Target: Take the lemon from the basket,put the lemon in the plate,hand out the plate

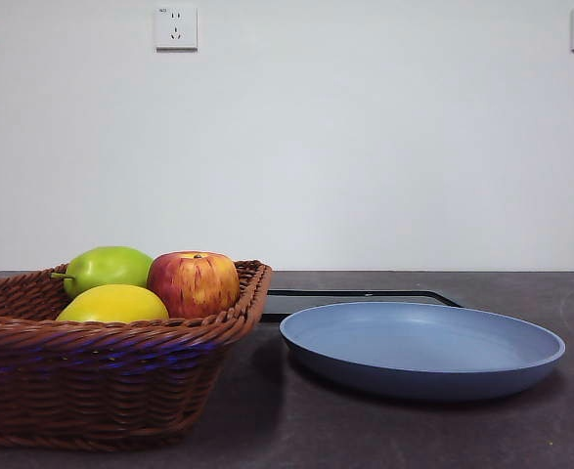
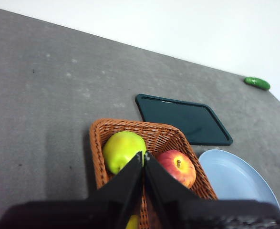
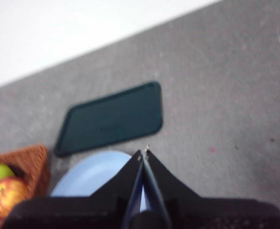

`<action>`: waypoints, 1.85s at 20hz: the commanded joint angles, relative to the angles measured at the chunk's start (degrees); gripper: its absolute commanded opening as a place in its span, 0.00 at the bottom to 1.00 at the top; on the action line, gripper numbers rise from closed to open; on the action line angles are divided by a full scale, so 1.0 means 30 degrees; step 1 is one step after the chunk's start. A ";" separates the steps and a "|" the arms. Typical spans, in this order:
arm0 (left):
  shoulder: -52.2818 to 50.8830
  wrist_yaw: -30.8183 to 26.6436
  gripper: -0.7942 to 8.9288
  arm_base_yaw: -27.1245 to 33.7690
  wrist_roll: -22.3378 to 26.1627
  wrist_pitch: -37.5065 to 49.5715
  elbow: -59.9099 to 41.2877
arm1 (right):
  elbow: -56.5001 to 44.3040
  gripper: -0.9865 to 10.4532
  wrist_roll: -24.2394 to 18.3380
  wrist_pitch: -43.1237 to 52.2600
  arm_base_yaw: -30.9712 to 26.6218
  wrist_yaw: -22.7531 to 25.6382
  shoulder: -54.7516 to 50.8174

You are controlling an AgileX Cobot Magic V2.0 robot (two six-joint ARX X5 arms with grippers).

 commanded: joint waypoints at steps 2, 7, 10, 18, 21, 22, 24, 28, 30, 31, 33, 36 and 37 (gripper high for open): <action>0.1690 0.1647 0.09 -0.0029 0.1151 -0.0430 0.1588 | 0.1647 0.09 -0.2084 -0.1362 0.0015 -0.1311 0.2229; 0.4269 0.3956 0.09 -0.0648 0.2084 -0.1770 0.3410 | 0.2790 0.10 -0.3206 -0.2754 0.0015 -0.4641 0.5391; 0.6062 0.4342 0.09 -0.1457 0.2543 -0.2783 0.4408 | 0.2878 0.11 -0.3490 -0.3147 0.0029 -0.6921 0.7810; 0.6965 0.4313 0.33 -0.3483 0.1851 -0.2914 0.4539 | 0.2878 0.27 -0.3519 -0.3045 0.0197 -0.5734 1.1336; 0.6980 0.4320 0.33 -0.3847 0.1821 -0.2863 0.4539 | 0.2878 0.27 -0.3563 -0.2404 0.0860 -0.4991 1.2954; 0.6980 0.4328 0.33 -0.3927 0.1785 -0.2856 0.4539 | 0.2878 0.27 -0.3548 -0.2018 0.1107 -0.4889 1.3515; 0.6980 0.4320 0.33 -0.4051 0.1377 -0.2856 0.4539 | 0.2878 0.27 -0.3249 -0.0991 0.1741 -0.4845 1.4936; 0.6980 0.4342 0.33 -0.4102 0.1144 -0.2871 0.4539 | 0.2878 0.27 -0.2892 0.0510 0.2382 -0.3803 1.7588; 0.6980 0.4371 0.33 -0.4102 0.0962 -0.2900 0.4539 | 0.2878 0.27 -0.2892 0.0903 0.2390 -0.3679 1.8462; 0.6980 0.4364 0.33 -0.4102 0.0962 -0.2900 0.4539 | 0.2878 0.27 -0.2892 0.1173 0.2390 -0.3468 1.8833; 0.6980 0.4357 0.33 -0.4102 0.0962 -0.2900 0.4539 | 0.2878 0.27 -0.2885 0.1705 0.2390 -0.3504 1.9460; 0.6980 0.4328 0.33 -0.4102 0.0976 -0.2885 0.4539 | 0.2878 0.27 -0.2412 0.2557 0.2433 -0.4554 2.0261; 0.6980 0.4313 0.33 -0.4102 0.0976 -0.2871 0.4539 | 0.2878 0.26 -0.2237 0.2790 0.2477 -0.4575 2.0509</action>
